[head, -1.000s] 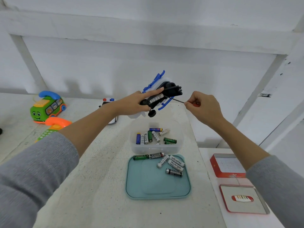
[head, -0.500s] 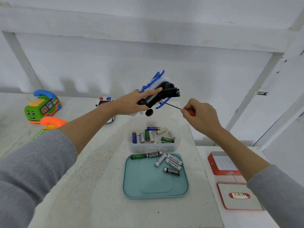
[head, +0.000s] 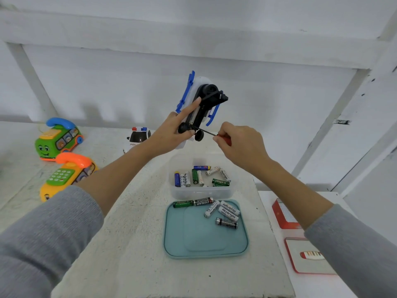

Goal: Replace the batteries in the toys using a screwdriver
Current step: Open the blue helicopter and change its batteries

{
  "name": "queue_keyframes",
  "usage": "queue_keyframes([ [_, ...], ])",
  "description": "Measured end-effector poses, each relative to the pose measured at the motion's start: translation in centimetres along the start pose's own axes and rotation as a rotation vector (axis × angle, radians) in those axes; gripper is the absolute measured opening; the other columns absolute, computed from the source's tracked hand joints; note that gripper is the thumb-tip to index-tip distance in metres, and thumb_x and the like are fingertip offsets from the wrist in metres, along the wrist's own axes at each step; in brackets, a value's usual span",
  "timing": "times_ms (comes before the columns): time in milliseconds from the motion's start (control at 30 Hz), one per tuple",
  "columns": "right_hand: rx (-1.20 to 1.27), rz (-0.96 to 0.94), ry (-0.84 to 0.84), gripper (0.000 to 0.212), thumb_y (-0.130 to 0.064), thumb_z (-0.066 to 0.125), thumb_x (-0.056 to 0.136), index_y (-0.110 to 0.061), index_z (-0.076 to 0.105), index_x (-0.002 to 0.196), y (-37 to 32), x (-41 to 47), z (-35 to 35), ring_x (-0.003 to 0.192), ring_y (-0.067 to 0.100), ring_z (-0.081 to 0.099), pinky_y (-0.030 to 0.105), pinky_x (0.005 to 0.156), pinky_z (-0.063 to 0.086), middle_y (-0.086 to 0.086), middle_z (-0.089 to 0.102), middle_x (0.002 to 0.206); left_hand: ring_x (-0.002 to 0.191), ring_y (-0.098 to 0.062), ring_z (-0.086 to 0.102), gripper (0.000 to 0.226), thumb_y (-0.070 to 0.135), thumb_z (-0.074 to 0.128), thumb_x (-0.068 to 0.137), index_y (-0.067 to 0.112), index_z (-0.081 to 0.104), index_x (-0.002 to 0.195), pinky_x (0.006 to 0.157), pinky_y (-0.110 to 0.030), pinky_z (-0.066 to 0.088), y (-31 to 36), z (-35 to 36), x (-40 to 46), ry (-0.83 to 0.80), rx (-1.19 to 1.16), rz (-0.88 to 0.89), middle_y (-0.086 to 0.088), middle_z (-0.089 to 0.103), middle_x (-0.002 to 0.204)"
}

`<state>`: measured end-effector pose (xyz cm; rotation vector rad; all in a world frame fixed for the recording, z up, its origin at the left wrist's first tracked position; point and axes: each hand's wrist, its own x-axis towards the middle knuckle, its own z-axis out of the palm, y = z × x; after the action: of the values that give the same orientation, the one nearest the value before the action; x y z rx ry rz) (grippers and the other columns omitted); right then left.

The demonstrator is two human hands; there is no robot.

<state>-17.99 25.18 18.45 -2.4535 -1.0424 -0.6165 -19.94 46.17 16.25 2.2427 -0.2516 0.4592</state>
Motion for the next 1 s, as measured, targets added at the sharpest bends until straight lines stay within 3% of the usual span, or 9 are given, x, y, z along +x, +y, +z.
queue_keyframes([
  [133,-0.056,-0.047,0.030,0.019,-0.022,0.051,0.093,-0.005,0.056,0.085,-0.8,-0.1,0.5,0.057,0.024,0.046,0.027,0.049,0.025,0.004,0.057,0.067,0.104,-0.028,0.042,0.073,0.029,0.050,0.090,0.073,0.008,0.130,0.093,-0.032,0.039,0.2,0.3,-0.1,0.033,0.014,-0.007,-0.022,0.044,0.115],
  [267,-0.033,-0.078,0.170,0.016,-0.014,0.056,0.084,-0.005,0.052,0.072,-1.0,-0.6,1.3,0.040,0.025,0.042,0.021,0.042,0.025,0.005,0.053,0.054,0.095,-0.033,0.048,0.071,0.044,0.048,0.083,0.063,0.011,0.141,0.092,-0.044,0.047,0.4,0.4,-0.2,0.037,-0.016,-0.048,-0.023,0.048,0.119],
  [333,-0.032,-0.079,0.209,0.016,-0.015,0.056,0.082,-0.006,0.052,0.069,-0.9,-0.9,1.6,0.036,0.022,0.039,0.021,0.038,0.024,0.003,0.051,0.051,0.089,-0.042,0.048,0.072,0.037,0.049,0.086,0.058,0.012,0.144,0.087,-0.046,0.048,0.6,0.4,-0.1,0.024,-0.037,-0.042,-0.028,0.051,0.118],
  [467,-0.015,-0.100,0.226,0.017,-0.014,0.057,0.082,-0.006,0.052,0.068,-0.9,-1.4,1.7,0.035,0.021,0.037,0.021,0.035,0.026,0.003,0.050,0.049,0.091,-0.044,0.053,0.073,0.021,0.049,0.091,0.052,0.011,0.145,0.081,-0.039,0.044,0.9,0.3,-0.3,0.009,-0.107,-0.048,-0.025,0.054,0.116],
  [633,0.057,-0.048,0.182,0.016,-0.017,0.059,0.083,-0.006,0.055,0.072,-0.3,-1.3,0.7,0.043,0.021,0.043,0.025,0.044,0.034,0.003,0.054,0.053,0.079,-0.030,0.044,0.073,0.008,0.048,0.096,0.054,0.012,0.141,0.079,-0.034,0.040,0.9,-0.1,-0.4,-0.064,-0.075,-0.085,-0.028,0.053,0.122],
  [767,0.054,0.085,0.139,0.014,-0.023,0.060,0.086,-0.010,0.061,0.084,0.4,0.1,-1.2,0.065,0.023,0.056,0.026,0.058,0.038,0.003,0.065,0.071,0.082,-0.025,0.043,0.073,0.007,0.047,0.097,0.061,0.015,0.136,0.083,-0.033,0.040,1.0,-0.8,-0.3,-0.123,-0.078,-0.118,-0.013,0.051,0.128],
  [900,0.101,0.180,0.125,0.012,-0.022,0.059,0.086,-0.013,0.065,0.091,1.1,1.9,-2.1,0.079,0.020,0.060,0.025,0.064,0.038,0.001,0.069,0.085,0.075,-0.015,0.040,0.073,0.007,0.047,0.097,0.063,0.016,0.134,0.077,-0.026,0.038,1.2,-1.0,-0.2,-0.157,-0.094,-0.128,0.001,0.055,0.116],
  [1000,0.135,0.196,0.127,0.013,-0.022,0.060,0.085,-0.013,0.068,0.091,1.1,2.4,-2.3,0.079,0.018,0.060,0.024,0.065,0.038,0.000,0.069,0.085,0.075,-0.017,0.039,0.074,0.008,0.048,0.097,0.066,0.017,0.132,0.077,-0.026,0.038,1.3,-1.0,-0.1,-0.149,-0.090,-0.116,-0.010,0.057,0.118],
])
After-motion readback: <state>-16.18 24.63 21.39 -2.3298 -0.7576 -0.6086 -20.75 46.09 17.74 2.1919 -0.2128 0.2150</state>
